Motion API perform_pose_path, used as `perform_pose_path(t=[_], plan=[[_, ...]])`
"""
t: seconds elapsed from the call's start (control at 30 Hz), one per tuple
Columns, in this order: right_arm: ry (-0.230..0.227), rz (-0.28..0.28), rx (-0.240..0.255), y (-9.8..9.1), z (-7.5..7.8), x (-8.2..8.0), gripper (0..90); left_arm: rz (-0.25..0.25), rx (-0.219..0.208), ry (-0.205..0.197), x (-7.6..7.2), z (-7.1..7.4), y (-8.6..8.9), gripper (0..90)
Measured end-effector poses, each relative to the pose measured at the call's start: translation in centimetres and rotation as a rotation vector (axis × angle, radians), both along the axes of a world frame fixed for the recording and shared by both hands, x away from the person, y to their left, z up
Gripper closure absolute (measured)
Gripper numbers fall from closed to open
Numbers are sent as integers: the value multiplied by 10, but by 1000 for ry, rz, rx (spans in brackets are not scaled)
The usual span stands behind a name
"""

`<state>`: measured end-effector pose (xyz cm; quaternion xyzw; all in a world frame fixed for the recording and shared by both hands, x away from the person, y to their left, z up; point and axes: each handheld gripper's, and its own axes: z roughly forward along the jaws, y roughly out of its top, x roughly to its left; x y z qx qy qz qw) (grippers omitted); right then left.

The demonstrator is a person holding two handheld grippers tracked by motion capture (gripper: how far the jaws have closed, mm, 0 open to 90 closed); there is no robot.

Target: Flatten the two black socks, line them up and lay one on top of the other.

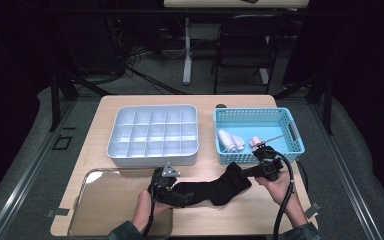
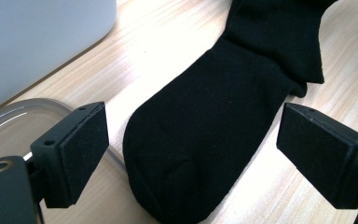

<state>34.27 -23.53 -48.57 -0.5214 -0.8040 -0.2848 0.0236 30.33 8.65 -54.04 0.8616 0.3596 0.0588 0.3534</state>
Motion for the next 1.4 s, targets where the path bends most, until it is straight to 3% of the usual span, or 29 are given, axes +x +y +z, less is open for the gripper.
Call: perform_pose_path(t=[0.23, 0.33, 0.37, 0.5, 0.63, 0.83, 0.9, 0.97, 1.03, 1.1, 1.17, 1.3, 1.4], plan=[[-14, 79, 42, 25, 3, -3, 869, 7, -10, 3, 1, 1, 2, 91], [-13, 118, 28, 40, 1, -2, 866, -11, 7, 5, 1, 1, 0, 105], [-9, 131, 0, 46, 0, -1, 866, -16, 12, 5, 2, 1, 0, 107], [22, 191, -37, 66, -11, 6, 866, -25, 14, 16, 2, 0, -2, 112], [39, 225, -41, 84, -21, 9, 861, -26, 13, 26, 3, -1, -2, 122], [83, 295, 21, 96, -36, 7, 744, -42, 25, 45, 2, -1, -6, 150], [66, 289, 51, 91, -31, 8, 627, -39, 24, 49, 2, -1, -6, 154], [27, 280, 48, 83, -22, 7, 589, -39, 32, 53, 3, -1, -6, 165], [-3, 234, 38, 70, -14, 7, 557, -45, 37, 65, 3, -1, -6, 185], [-47, 177, -38, 55, -11, 7, 532, -25, 54, 57, 3, 0, -7, 204], [-64, 110, -116, 40, -15, 8, 506, -15, 63, 54, 2, 2, -7, 225], [-56, 12, -160, 17, -31, 6, 464, 6, 70, 53, 1, 2, -8, 289], [-20, 10, -203, 9, -40, 6, 431, -4, 59, 43, 0, 1, -13, 324]])
